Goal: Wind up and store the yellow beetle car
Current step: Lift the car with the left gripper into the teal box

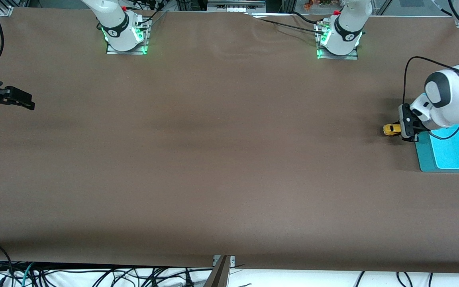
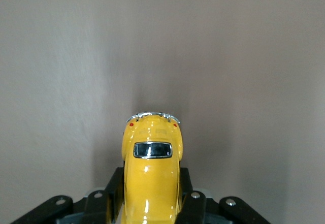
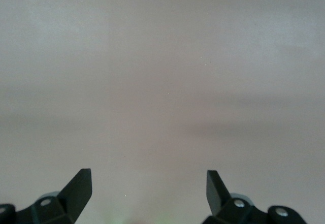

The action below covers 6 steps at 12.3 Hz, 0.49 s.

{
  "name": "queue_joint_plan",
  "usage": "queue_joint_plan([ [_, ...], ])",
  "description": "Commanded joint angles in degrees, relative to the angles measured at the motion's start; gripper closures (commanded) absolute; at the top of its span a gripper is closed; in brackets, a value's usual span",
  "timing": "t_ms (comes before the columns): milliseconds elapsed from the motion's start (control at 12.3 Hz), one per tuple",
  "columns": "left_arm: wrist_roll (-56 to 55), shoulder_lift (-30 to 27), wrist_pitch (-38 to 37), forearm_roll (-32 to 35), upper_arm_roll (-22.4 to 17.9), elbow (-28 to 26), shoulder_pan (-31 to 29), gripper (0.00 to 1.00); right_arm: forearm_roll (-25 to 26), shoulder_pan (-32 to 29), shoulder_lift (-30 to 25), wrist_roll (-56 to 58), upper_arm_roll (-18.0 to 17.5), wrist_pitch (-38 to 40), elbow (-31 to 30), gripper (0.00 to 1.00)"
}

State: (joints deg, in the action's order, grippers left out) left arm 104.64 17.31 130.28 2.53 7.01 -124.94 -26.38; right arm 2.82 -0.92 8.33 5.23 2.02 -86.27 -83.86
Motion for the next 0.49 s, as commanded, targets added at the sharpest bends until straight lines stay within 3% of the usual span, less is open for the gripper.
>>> queue_joint_plan([
  [0,-3.37,-1.93,-13.94,-1.30,4.14,7.58,-0.07,0.92,-0.45,-0.40,-0.42,0.22,-0.35,-0.13,-0.16,0.00],
  [244,-5.94,-1.84,-26.01,1.41,5.30,16.99,-0.07,0.91,-0.45,-0.48,-0.42,0.30,-0.35,-0.13,-0.16,0.00],
  [406,-5.50,-2.02,-30.42,6.23,4.60,19.38,-0.77,0.90,-0.45,-0.40,-0.42,0.30,-0.35,-0.13,-0.16,0.00],
])
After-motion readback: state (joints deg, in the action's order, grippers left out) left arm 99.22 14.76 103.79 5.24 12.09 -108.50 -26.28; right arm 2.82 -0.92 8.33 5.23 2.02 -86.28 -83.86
